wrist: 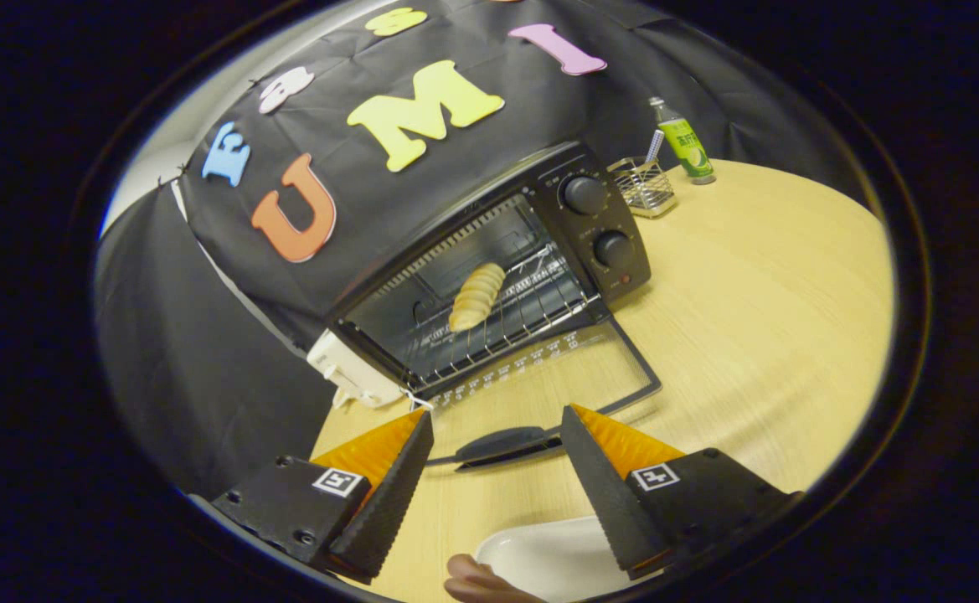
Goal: Open the toaster oven, put the food inside, and close the toaster oven door.
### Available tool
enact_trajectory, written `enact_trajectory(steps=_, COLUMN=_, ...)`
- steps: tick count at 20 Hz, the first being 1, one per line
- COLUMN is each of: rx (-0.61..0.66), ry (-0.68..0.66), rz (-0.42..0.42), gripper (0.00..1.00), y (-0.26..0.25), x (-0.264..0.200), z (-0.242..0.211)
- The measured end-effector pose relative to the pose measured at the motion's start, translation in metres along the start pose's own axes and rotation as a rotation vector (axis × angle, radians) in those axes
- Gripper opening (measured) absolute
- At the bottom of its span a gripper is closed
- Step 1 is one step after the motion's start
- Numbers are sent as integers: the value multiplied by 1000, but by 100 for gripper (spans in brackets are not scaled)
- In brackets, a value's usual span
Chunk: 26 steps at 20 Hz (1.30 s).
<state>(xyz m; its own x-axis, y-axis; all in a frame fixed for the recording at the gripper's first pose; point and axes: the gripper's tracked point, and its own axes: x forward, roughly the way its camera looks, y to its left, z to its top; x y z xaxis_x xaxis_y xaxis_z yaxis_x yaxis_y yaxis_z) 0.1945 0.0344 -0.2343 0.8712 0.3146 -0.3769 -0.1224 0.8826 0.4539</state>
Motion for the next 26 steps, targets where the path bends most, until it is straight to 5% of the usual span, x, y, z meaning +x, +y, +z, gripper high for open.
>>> enact_trajectory(steps=6, rx=-214, ry=100, rz=-124, gripper=100, y=-4, x=12, z=-55)
enact_trajectory(steps=12, rx=-265, ry=126, rz=-173, gripper=100, y=-5, x=27, z=-67)
enact_trajectory(steps=26, rx=-454, ry=39, rz=-312, gripper=100, y=4, x=23, z=-37)
